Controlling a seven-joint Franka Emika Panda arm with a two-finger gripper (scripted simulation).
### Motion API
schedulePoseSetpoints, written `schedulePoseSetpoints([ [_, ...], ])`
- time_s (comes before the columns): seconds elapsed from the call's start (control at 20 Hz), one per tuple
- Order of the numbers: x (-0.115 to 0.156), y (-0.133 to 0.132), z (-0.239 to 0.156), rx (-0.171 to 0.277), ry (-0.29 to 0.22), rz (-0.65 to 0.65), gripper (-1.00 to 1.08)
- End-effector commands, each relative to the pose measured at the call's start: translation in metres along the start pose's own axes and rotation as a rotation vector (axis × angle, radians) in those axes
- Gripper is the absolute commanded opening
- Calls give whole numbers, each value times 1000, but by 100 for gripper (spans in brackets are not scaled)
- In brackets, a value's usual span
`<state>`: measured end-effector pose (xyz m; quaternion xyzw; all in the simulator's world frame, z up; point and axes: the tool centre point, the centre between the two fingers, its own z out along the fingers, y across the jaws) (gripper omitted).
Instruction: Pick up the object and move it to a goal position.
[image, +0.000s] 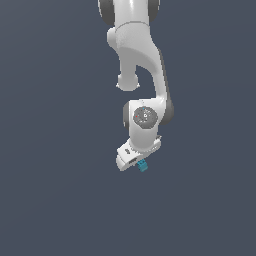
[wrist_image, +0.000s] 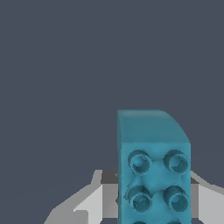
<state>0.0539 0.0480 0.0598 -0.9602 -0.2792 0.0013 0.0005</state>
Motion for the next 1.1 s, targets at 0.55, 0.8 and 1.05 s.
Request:
schedulePoseSetpoints([
  [0.55,-77,104,-97,-1,2,1,-100],
  [0.8,-92,127,-118,-1,3,1,-100],
  [1.05,-96,135,-124,-2,2,2,-100],
])
